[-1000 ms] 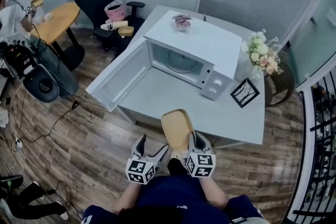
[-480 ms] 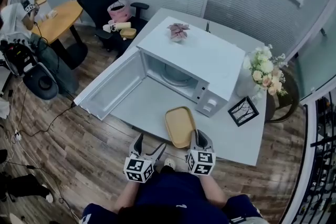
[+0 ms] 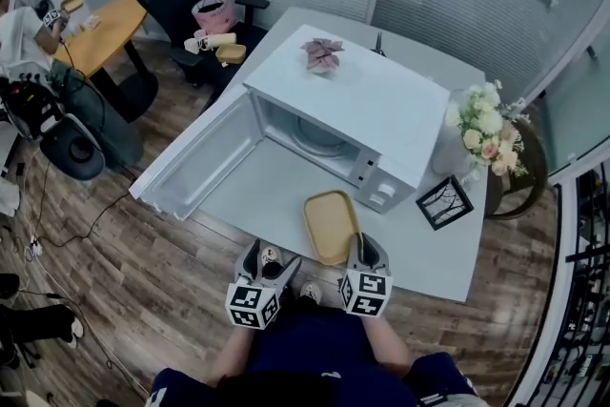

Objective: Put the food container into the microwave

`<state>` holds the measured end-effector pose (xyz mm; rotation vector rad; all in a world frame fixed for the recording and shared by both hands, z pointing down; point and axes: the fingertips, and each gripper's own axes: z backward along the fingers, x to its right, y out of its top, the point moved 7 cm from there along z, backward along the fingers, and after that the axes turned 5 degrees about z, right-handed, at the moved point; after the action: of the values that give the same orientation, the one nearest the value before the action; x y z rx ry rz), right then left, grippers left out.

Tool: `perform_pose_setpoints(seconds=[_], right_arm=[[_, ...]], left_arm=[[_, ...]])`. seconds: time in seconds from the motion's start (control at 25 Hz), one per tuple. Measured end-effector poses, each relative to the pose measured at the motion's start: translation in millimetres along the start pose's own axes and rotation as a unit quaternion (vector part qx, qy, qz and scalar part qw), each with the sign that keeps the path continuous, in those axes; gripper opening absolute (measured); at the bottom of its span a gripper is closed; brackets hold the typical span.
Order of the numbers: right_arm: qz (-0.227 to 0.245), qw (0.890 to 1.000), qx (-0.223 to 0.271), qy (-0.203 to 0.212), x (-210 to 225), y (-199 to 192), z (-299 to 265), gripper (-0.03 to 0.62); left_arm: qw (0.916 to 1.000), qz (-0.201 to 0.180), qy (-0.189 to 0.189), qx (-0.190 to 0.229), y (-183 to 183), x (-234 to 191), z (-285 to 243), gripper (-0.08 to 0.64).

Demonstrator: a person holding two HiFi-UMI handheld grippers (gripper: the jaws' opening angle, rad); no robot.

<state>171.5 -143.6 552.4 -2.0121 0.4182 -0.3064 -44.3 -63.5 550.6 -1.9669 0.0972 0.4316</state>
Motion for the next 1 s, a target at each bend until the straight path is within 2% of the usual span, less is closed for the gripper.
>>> perform_pose_setpoints(seconds=[0.2, 0.4, 0.64, 1.0], right_arm=[[-0.004, 1.000, -0.005, -0.016, -2, 1, -6, 0.032], [-0.012, 1.000, -0.012, -0.025, -11, 9, -24, 0.034], [-0.025, 0.999, 0.000, -0.034, -23, 31, -48, 0.034], [-0.039, 0.997, 0.009, -0.073, -27, 68, -93, 0.032]], left_arm=[[1.0000, -0.001, -0.004, -0.005, 6, -16, -10, 0.428], [0.9990, -0.038, -0.020, -0.013, 22, -31, -26, 0.428], [0.9988, -0.034, -0.033, -0.015, 39, -57, -45, 0.428], [0.9952, -0.048, -0.081, -0.028, 63, -78, -84, 0.428]])
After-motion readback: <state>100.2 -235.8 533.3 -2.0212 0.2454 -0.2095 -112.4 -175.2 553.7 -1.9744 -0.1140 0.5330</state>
